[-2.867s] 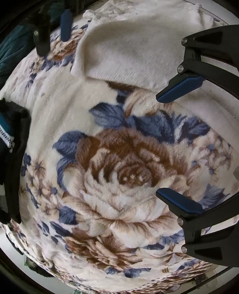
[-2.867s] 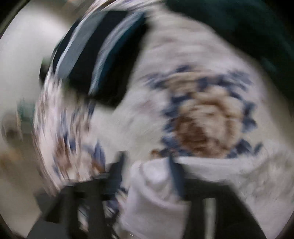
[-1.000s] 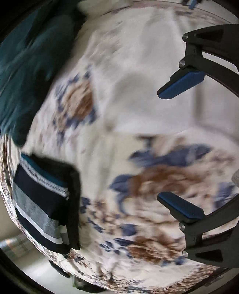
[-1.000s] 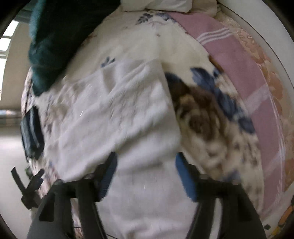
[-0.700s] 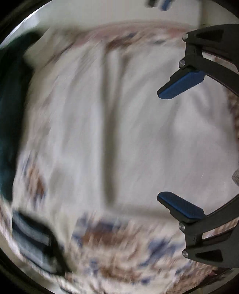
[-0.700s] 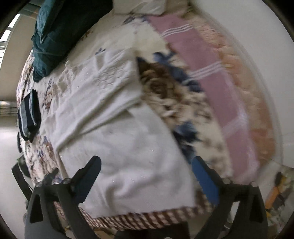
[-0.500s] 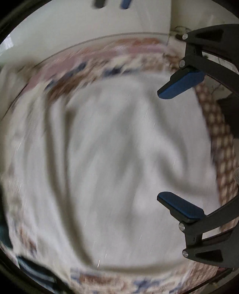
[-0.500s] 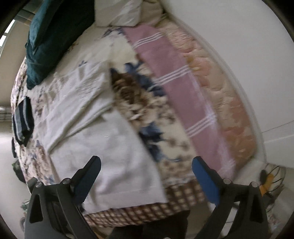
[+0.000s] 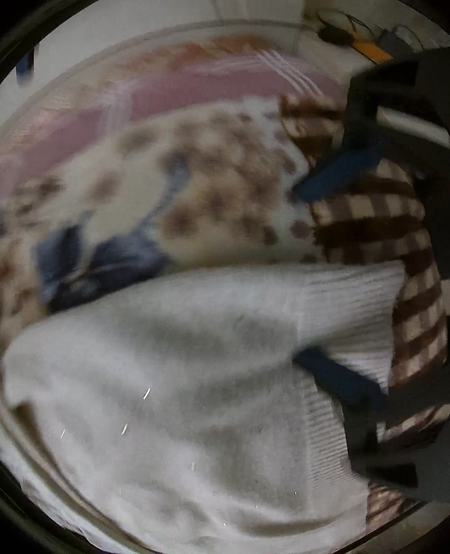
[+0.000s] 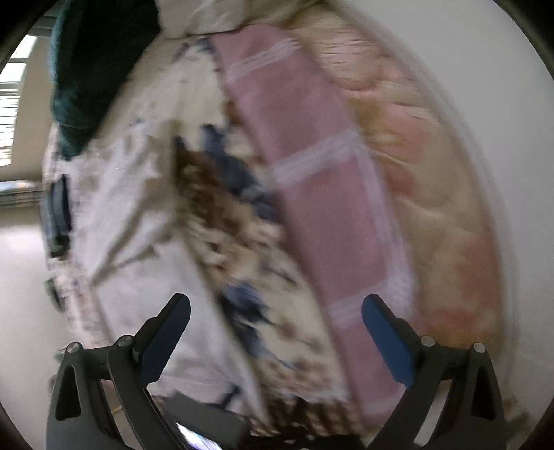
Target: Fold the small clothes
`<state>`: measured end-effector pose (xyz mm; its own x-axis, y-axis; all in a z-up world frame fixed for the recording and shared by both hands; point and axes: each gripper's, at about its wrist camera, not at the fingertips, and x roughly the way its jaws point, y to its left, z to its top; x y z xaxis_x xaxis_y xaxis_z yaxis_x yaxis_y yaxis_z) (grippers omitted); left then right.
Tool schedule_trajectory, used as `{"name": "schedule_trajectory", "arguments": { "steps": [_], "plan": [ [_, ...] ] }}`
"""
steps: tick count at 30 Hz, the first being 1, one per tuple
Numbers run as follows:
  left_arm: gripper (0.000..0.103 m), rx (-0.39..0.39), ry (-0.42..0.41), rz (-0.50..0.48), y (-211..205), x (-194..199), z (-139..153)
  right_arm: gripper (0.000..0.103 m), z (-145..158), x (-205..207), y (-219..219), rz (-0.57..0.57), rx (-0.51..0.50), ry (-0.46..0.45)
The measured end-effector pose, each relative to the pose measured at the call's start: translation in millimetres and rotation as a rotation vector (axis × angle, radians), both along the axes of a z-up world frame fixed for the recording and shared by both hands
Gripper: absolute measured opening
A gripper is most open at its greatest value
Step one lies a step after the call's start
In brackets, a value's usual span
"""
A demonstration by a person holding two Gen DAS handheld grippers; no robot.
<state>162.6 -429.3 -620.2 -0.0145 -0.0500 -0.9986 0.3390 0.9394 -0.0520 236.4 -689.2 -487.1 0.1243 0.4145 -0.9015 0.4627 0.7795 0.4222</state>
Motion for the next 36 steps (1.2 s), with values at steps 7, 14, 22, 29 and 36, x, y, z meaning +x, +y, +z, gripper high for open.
{"name": "schedule_trajectory", "arguments": {
  "steps": [7, 14, 22, 29, 36],
  "plan": [
    [0.006, -0.082, -0.066, 0.104, 46, 13, 31, 0.100, -38, 117, 59, 0.206, 0.195, -0.077],
    [0.005, -0.092, -0.092, 0.149, 64, 5, 43, 0.100, -98, 210, 84, 0.149, 0.252, -0.042],
    [0.005, -0.151, -0.098, 0.158, 71, -7, 73, 0.021, -86, 226, 137, 0.199, 0.243, -0.036],
    [0.005, -0.187, -0.164, 0.236, 127, -9, 118, 0.019, -22, 236, 161, 0.234, 0.191, -0.064],
    [0.005, -0.217, -0.245, 0.378, 213, -8, 156, 0.018, 44, 245, 228, 0.335, 0.097, -0.103]
  ]
}}
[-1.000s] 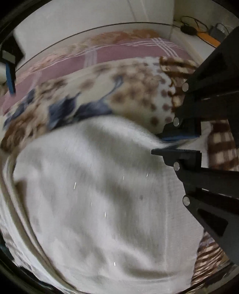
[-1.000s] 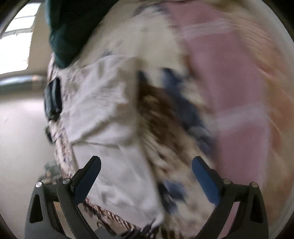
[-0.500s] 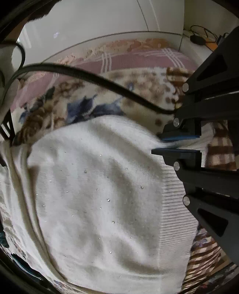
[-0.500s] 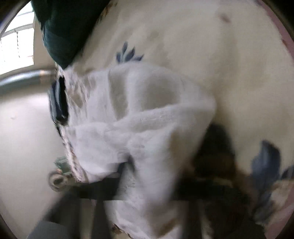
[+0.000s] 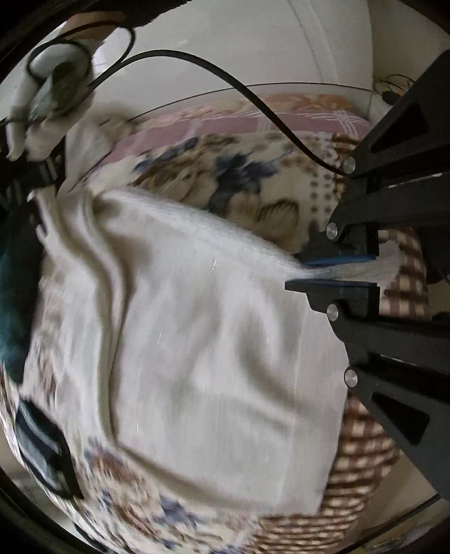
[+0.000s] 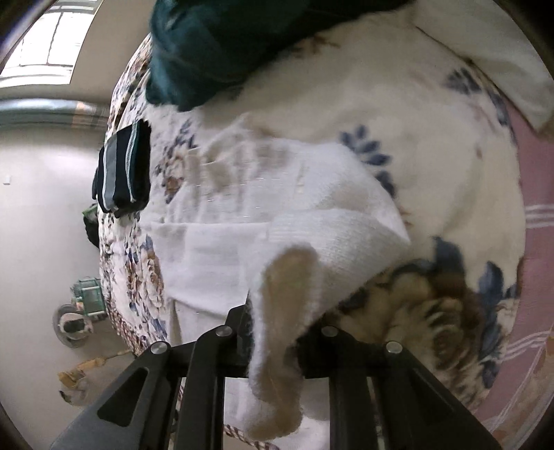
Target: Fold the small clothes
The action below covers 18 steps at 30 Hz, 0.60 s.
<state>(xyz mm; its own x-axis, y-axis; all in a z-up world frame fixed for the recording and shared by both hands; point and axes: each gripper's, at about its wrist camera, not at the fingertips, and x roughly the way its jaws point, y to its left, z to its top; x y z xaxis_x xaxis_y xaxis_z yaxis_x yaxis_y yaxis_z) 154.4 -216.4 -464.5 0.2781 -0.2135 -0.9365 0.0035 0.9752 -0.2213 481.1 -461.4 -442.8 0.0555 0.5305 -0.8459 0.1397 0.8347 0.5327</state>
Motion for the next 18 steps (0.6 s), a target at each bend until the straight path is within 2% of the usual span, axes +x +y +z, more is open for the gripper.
{"name": "schedule_trajectory", "arguments": {
  "steps": [4, 8, 11, 15, 18],
  "plan": [
    [0.005, -0.043, 0.004, 0.111, 66, -4, 4, 0.017, 21, 8, 69, 0.041, -0.068, 0.009],
    [0.005, -0.050, 0.018, 0.198, 124, -6, -8, 0.017, 14, 19, 157, 0.088, -0.133, 0.035],
    [0.005, -0.059, 0.027, 0.267, 166, -7, -28, 0.017, -7, 32, 226, 0.102, -0.210, 0.060],
    [0.005, -0.125, 0.064, 0.374, 218, -5, -61, 0.017, -43, 47, 289, 0.104, -0.306, 0.113],
    [0.005, -0.143, 0.093, 0.426, 248, -6, -88, 0.017, -59, 52, 328, 0.131, -0.414, 0.126]
  ]
}}
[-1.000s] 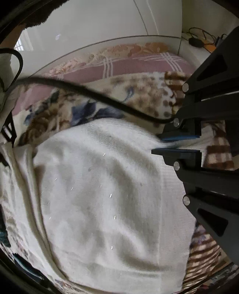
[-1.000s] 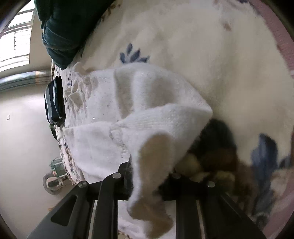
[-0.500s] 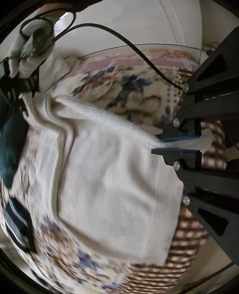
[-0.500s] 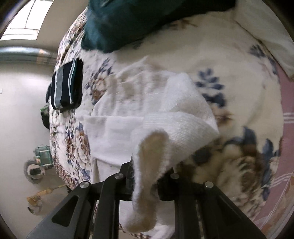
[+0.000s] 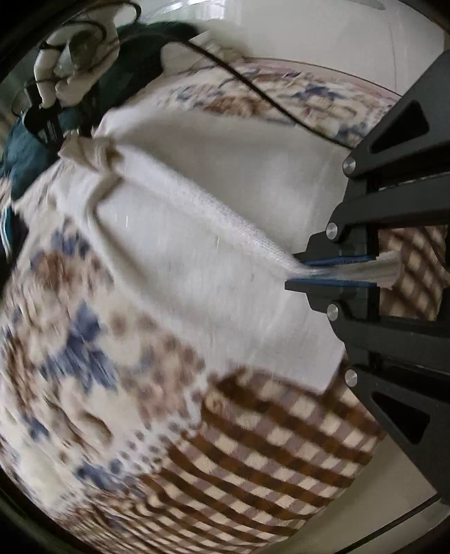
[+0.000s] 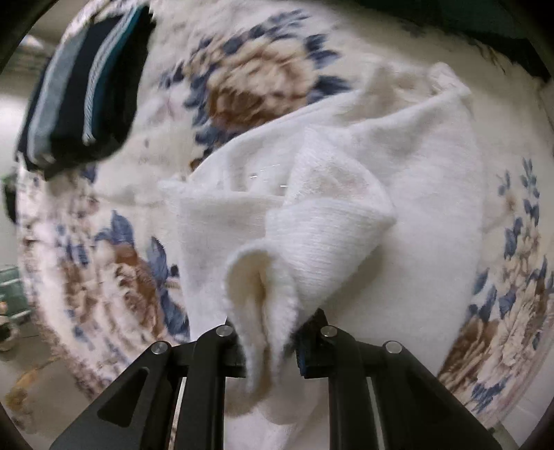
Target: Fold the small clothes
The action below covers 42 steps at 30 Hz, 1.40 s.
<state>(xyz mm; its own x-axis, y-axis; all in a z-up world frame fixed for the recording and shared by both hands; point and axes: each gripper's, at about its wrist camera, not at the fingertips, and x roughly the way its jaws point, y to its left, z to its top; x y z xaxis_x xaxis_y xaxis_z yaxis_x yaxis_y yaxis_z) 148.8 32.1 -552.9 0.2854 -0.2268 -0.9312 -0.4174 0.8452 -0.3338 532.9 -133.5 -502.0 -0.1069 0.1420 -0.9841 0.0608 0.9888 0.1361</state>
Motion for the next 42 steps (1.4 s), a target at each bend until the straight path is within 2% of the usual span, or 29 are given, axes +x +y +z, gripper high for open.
{"name": "schedule_trajectory", "arguments": {
  "steps": [2, 3, 4, 5, 6, 8, 10, 12, 13, 15, 17, 19, 21, 22, 24, 25, 28, 32, 34, 36, 39, 40, 41, 42],
  "plan": [
    [0.005, -0.025, 0.016, 0.020, 12, -2, -12, 0.021, -4, 2, 26, 0.007, -0.037, 0.015],
    [0.005, -0.036, 0.020, 0.023, 16, -2, -17, 0.023, -7, 2, 35, -0.003, -0.017, 0.033],
    [0.005, -0.042, 0.025, 0.022, 20, -1, -22, 0.033, -8, 2, 43, -0.009, 0.021, 0.059],
    [0.005, -0.050, 0.027, 0.019, 21, 0, -24, 0.035, -10, 1, 51, -0.013, 0.080, 0.093],
    [0.005, -0.059, 0.028, 0.015, 22, 1, -25, 0.035, -11, 1, 62, -0.011, 0.197, 0.148],
    [0.005, -0.072, 0.029, 0.008, 25, 3, -26, 0.035, -6, 1, 70, 0.004, 0.250, 0.194],
    [0.005, -0.082, 0.028, -0.001, 27, 3, -26, 0.035, 16, 8, 69, 0.054, 0.208, 0.131],
    [0.005, -0.084, 0.024, -0.010, 28, 4, -23, 0.046, 41, 22, 56, 0.108, 0.092, 0.000],
    [0.005, -0.085, 0.022, -0.013, 30, 4, -22, 0.055, 48, 32, 49, 0.114, 0.049, -0.037],
    [0.005, -0.082, 0.024, -0.009, 32, 4, -22, 0.057, 54, 51, 28, 0.093, -0.038, -0.090],
    [0.005, -0.086, 0.031, 0.008, 35, 3, -23, 0.057, 45, 69, 12, 0.052, -0.054, -0.085],
    [0.005, -0.082, 0.038, 0.006, 40, 2, -24, 0.057, 28, 82, 7, 0.005, -0.002, -0.042],
    [0.005, -0.064, 0.037, 0.002, 43, 3, -22, 0.057, 12, 72, 21, 0.009, 0.081, 0.028],
    [0.005, -0.063, 0.038, 0.000, 43, 3, -22, 0.055, 5, 64, 35, 0.048, 0.089, 0.059],
    [0.005, -0.060, 0.045, -0.009, 44, 4, -21, 0.018, 0, 46, 52, 0.116, 0.020, 0.024],
    [0.005, -0.061, 0.047, -0.015, 44, 4, -21, 0.008, -1, 43, 54, 0.123, -0.002, 0.009],
    [0.005, -0.061, 0.039, -0.014, 48, 4, -14, 0.008, 13, 39, 47, 0.025, 0.040, -0.062],
    [0.005, -0.039, 0.018, 0.017, 61, 0, -1, 0.008, 36, 38, 57, 0.032, 0.089, -0.120],
    [0.005, -0.034, 0.031, 0.026, 66, -1, -7, 0.008, 33, 40, 71, 0.076, 0.082, -0.116],
    [0.006, -0.039, 0.054, 0.042, 70, 0, -19, 0.008, 13, 42, 84, 0.089, 0.052, -0.071],
    [0.011, -0.057, 0.097, 0.032, 73, 4, -31, 0.013, -10, 43, 105, 0.161, 0.027, -0.003],
    [0.013, -0.077, 0.096, 0.032, 75, 3, -30, 0.023, -5, 40, 104, 0.174, 0.048, -0.012],
    [0.023, -0.091, 0.095, 0.037, 77, 1, -26, 0.044, -1, 36, 104, 0.185, 0.082, -0.015],
    [0.043, -0.091, 0.100, 0.046, 80, -2, -19, 0.058, 8, 30, 98, 0.191, 0.126, -0.013]
  ]
}}
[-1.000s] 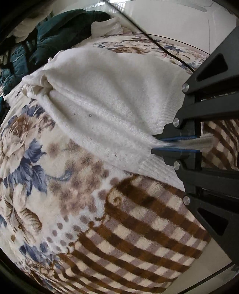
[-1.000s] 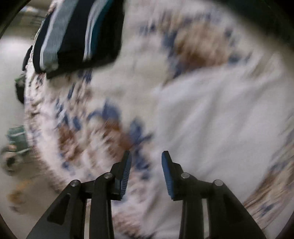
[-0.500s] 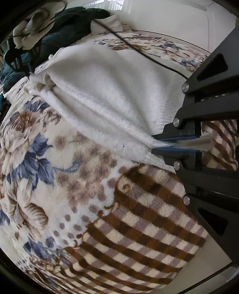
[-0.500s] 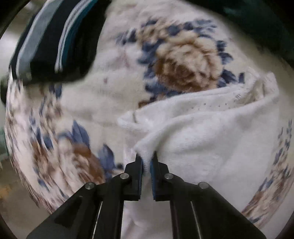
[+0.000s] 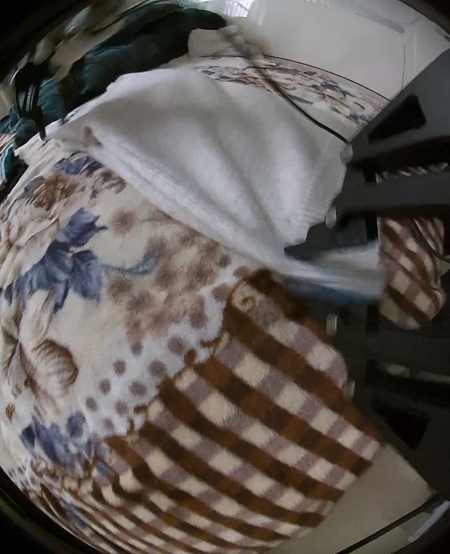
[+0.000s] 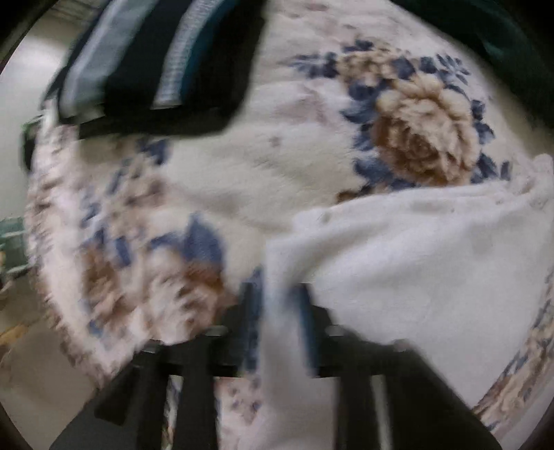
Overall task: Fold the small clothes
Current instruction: 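Release the side edge with the left gripper and move the right tool to the hem, then grasp the sweater hem with both grippers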
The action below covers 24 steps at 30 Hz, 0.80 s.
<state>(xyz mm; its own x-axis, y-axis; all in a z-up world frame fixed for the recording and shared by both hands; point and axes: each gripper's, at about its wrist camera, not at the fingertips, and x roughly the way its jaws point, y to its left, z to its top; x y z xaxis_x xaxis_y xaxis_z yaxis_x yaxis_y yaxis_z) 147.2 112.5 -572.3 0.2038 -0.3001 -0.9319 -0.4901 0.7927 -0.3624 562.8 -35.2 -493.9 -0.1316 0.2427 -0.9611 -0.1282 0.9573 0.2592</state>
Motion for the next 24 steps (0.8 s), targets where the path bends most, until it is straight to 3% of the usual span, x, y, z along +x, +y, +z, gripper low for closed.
{"name": "schedule_trajectory", "arguments": {
  "steps": [1, 2, 6, 8, 10, 14, 17, 19, 20, 21, 22, 23, 24],
  "plan": [
    [0.054, -0.023, -0.013, 0.006, 4, -3, 5, 0.076, 11, -10, -10, 0.001, 0.052, 0.004],
    [0.072, -0.051, -0.032, 0.019, 7, -6, 10, 0.079, 23, -19, -21, -0.001, 0.102, 0.000],
    [0.077, -0.140, -0.068, 0.092, 25, -10, 25, 0.079, 59, -84, -85, -0.018, 0.177, -0.028],
    [0.077, -0.142, -0.056, 0.070, 23, 1, 20, 0.079, 60, -121, -119, -0.033, 0.171, -0.012],
    [0.077, -0.132, -0.041, 0.020, 11, 17, 9, 0.079, 48, -168, -161, -0.069, 0.151, 0.031],
    [0.077, -0.117, 0.020, -0.080, -9, 46, -16, 0.079, -11, -253, -212, -0.151, 0.125, 0.190],
    [0.075, -0.074, 0.045, -0.144, -21, 56, -25, 0.079, -58, -313, -233, -0.218, 0.145, 0.302],
    [0.075, -0.063, 0.020, -0.175, -26, 58, -23, 0.079, -85, -349, -239, -0.291, 0.209, 0.365],
    [0.065, -0.061, -0.001, -0.188, -28, 57, -20, 0.077, -92, -360, -239, -0.307, 0.221, 0.367],
    [0.035, -0.054, -0.015, -0.203, -31, 56, -19, 0.072, -101, -374, -237, -0.335, 0.244, 0.355],
    [0.020, -0.042, -0.014, -0.226, -34, 55, -18, 0.053, -104, -383, -237, -0.361, 0.261, 0.343],
    [0.013, -0.045, -0.012, -0.251, -36, 53, -18, 0.023, -106, -393, -234, -0.381, 0.270, 0.336],
    [0.011, -0.051, -0.025, -0.259, -36, 51, -16, 0.013, -107, -402, -231, -0.397, 0.270, 0.320]
  ]
}}
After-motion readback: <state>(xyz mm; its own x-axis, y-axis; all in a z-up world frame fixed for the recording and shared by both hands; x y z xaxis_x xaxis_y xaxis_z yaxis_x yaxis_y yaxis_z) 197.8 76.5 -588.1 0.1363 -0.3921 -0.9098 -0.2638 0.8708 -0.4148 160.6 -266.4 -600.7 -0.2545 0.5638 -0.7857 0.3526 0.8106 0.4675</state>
